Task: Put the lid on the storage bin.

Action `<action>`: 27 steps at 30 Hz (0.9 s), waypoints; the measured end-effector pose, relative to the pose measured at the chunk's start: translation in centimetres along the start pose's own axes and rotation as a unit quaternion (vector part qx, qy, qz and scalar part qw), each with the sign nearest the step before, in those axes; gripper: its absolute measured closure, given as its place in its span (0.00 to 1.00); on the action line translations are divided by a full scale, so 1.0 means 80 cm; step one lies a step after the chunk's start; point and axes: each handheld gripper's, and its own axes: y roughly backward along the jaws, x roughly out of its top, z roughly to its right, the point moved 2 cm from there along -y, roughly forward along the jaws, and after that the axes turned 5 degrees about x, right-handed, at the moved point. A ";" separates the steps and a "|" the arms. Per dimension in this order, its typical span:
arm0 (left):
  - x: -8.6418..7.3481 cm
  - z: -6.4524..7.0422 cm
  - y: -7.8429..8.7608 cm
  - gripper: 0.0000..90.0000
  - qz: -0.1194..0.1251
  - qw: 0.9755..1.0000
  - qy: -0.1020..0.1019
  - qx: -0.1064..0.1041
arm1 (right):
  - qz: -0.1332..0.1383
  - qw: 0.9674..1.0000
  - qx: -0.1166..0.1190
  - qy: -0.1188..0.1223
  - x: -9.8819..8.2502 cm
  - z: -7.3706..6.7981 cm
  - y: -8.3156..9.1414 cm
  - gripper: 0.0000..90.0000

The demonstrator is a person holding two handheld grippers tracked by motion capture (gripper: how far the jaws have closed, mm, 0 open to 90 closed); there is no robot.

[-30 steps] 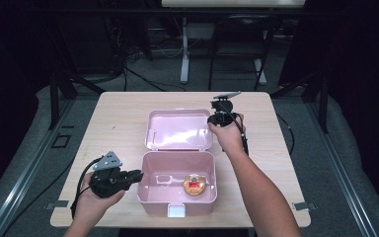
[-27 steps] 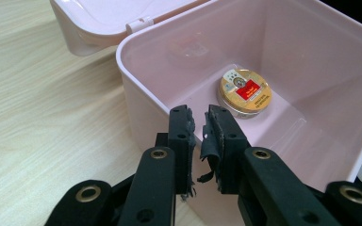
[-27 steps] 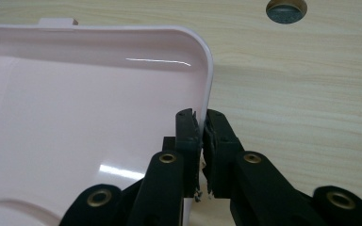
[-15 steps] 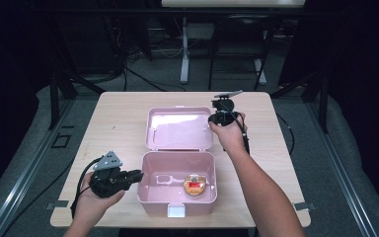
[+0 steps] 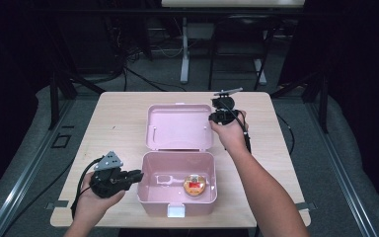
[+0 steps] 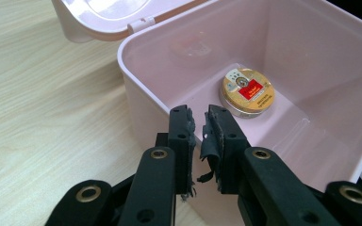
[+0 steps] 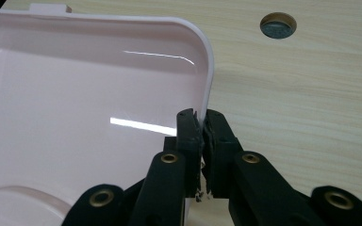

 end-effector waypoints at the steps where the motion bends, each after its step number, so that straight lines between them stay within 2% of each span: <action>1: 0.000 0.000 0.000 0.89 0.000 1.000 0.000 0.000 | 0.001 1.000 -0.001 -0.001 0.000 -0.001 0.001 0.96; 16: 0.001 0.002 0.000 0.89 -0.004 1.000 0.001 0.004 | 0.030 0.999 -0.006 0.015 -0.001 -0.011 0.023 0.96; 22: 0.002 0.003 0.000 0.89 -0.005 1.000 0.000 0.008 | 0.039 0.999 0.000 0.015 -0.002 -0.011 0.030 0.96; 27: 0.001 0.000 0.000 0.89 -0.003 1.000 0.004 -0.001 | 0.039 0.999 0.001 0.016 0.001 -0.014 0.029 0.97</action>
